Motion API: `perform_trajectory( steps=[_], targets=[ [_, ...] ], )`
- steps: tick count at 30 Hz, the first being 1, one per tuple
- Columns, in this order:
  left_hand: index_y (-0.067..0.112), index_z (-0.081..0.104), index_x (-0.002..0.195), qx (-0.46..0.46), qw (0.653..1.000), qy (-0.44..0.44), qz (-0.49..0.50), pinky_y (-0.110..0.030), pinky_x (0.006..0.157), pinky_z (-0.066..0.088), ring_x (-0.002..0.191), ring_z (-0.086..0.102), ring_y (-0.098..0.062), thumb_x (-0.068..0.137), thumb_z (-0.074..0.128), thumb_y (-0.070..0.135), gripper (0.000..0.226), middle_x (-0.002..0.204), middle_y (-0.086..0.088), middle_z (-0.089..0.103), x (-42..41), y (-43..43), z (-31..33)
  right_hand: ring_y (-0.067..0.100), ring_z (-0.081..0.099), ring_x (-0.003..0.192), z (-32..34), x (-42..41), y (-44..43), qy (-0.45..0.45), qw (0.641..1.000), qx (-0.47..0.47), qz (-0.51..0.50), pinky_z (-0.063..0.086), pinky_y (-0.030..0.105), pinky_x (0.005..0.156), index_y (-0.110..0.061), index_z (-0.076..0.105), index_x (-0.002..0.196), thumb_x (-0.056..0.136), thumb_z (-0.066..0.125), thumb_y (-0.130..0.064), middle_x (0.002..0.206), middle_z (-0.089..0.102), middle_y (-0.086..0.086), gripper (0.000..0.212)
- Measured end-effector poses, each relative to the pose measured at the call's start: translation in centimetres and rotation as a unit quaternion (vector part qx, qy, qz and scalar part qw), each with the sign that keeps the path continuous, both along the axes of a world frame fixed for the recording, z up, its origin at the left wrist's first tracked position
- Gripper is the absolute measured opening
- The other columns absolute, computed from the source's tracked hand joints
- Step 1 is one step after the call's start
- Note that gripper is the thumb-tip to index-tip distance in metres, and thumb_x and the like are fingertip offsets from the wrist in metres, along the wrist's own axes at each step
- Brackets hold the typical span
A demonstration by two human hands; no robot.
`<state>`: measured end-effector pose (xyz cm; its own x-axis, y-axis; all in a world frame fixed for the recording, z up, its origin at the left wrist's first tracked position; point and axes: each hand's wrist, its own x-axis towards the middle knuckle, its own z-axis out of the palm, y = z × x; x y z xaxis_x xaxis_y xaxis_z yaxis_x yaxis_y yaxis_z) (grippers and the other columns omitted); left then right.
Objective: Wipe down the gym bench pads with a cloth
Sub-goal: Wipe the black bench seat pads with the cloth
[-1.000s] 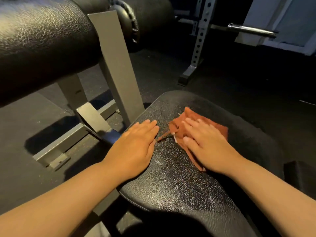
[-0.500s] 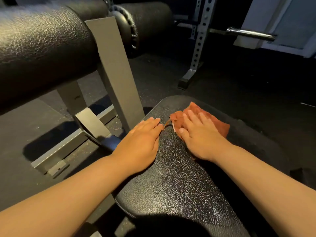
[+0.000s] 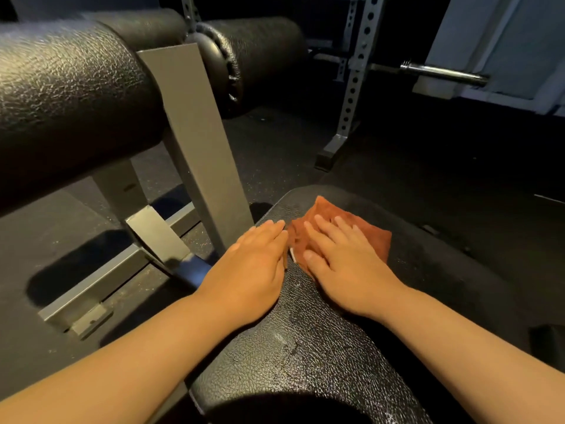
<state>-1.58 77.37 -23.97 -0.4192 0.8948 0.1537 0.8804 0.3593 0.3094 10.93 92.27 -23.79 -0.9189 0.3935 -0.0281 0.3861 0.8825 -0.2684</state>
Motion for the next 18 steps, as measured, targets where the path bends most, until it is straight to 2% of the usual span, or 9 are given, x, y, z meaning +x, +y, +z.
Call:
perform_trajectory(
  steps=[2,4,6,9,10,12,15,16,18],
  targets=[
    [0.018,0.026,0.157,-0.008,1.0,0.0,-0.004,-0.025,0.124,0.001,0.152,0.01,-0.012,0.103,0.036,0.023,0.055,0.165,0.003,0.017,-0.4,0.4,0.0,0.01,0.003,0.154,0.0,2.0,0.1,0.03,0.997,-0.029,0.07,0.001,0.038,0.126,-0.04,0.026,0.155,0.09,0.02,-0.069,0.165,0.015,-0.016,0.072],
    [0.019,0.024,0.157,-0.015,1.0,0.002,-0.008,-0.025,0.123,0.0,0.153,0.007,-0.011,0.105,0.034,0.027,0.053,0.166,0.004,0.015,-0.8,1.1,0.0,0.004,0.006,0.153,0.0,2.7,2.7,0.027,0.995,-0.032,0.092,0.003,0.035,0.125,-0.046,0.029,0.152,0.09,0.021,-0.072,0.163,0.017,-0.023,0.068],
    [0.019,0.023,0.158,-0.02,1.0,-0.001,-0.01,-0.026,0.123,0.0,0.153,0.007,-0.011,0.106,0.031,0.029,0.053,0.166,0.005,0.015,-1.2,1.8,0.0,0.01,0.004,0.154,0.0,1.6,5.7,0.011,0.999,-0.003,0.031,0.002,0.036,0.125,-0.044,0.022,0.155,0.095,0.023,-0.067,0.165,0.013,-0.018,0.064],
    [0.018,0.025,0.157,-0.022,1.0,-0.005,-0.005,-0.029,0.124,0.004,0.153,0.009,-0.014,0.106,0.032,0.027,0.052,0.166,0.003,0.016,-1.6,3.0,0.2,0.026,0.002,0.155,0.1,-1.6,6.0,-0.029,0.995,0.052,-0.083,0.002,0.044,0.123,-0.028,0.013,0.16,0.104,0.023,-0.051,0.169,0.007,-0.001,0.062],
    [0.018,0.026,0.157,-0.02,1.0,-0.009,-0.001,-0.031,0.125,0.007,0.153,0.01,-0.015,0.106,0.032,0.027,0.052,0.166,0.003,0.017,-1.7,3.3,0.3,0.027,0.0,0.155,-0.1,-2.2,4.9,-0.031,0.995,0.046,-0.08,0.0,0.045,0.123,-0.027,0.011,0.16,0.103,0.02,-0.051,0.169,0.005,-0.001,0.063],
    [0.017,0.028,0.156,-0.019,0.999,-0.025,0.005,-0.036,0.125,0.013,0.153,0.011,-0.015,0.104,0.033,0.024,0.053,0.166,0.002,0.017,-2.0,3.8,0.4,0.023,-0.002,0.155,-0.2,-1.5,2.2,-0.005,1.0,0.006,-0.009,-0.002,0.043,0.124,-0.027,0.014,0.16,0.097,0.017,-0.058,0.168,0.006,-0.004,0.07],
    [0.017,0.022,0.158,-0.033,0.999,-0.035,0.008,-0.037,0.125,0.012,0.153,0.008,-0.016,0.103,0.033,0.021,0.056,0.166,0.002,0.013,-2.3,4.1,0.3,0.013,0.011,0.153,-0.3,0.9,3.3,0.031,0.995,-0.006,0.092,0.009,0.041,0.126,-0.031,0.03,0.156,0.091,0.018,-0.067,0.165,0.021,-0.01,0.075],
    [0.018,0.022,0.158,-0.032,0.999,-0.029,0.006,-0.036,0.125,0.012,0.153,0.008,-0.016,0.104,0.033,0.023,0.055,0.167,0.001,0.013,-2.3,4.0,0.2,0.012,0.014,0.153,-0.4,0.9,5.0,0.028,0.995,0.012,0.091,0.013,0.042,0.125,-0.032,0.033,0.155,0.092,0.017,-0.066,0.164,0.023,-0.01,0.073],
    [0.017,0.023,0.158,-0.03,0.999,-0.013,0.001,-0.035,0.125,0.011,0.153,0.009,-0.016,0.106,0.032,0.026,0.053,0.166,0.001,0.014,-2.3,3.9,0.2,0.018,0.013,0.154,-0.6,-0.2,8.1,0.003,0.999,0.042,0.021,0.013,0.044,0.124,-0.03,0.03,0.156,0.096,0.017,-0.063,0.166,0.02,-0.005,0.07]
  ],
)
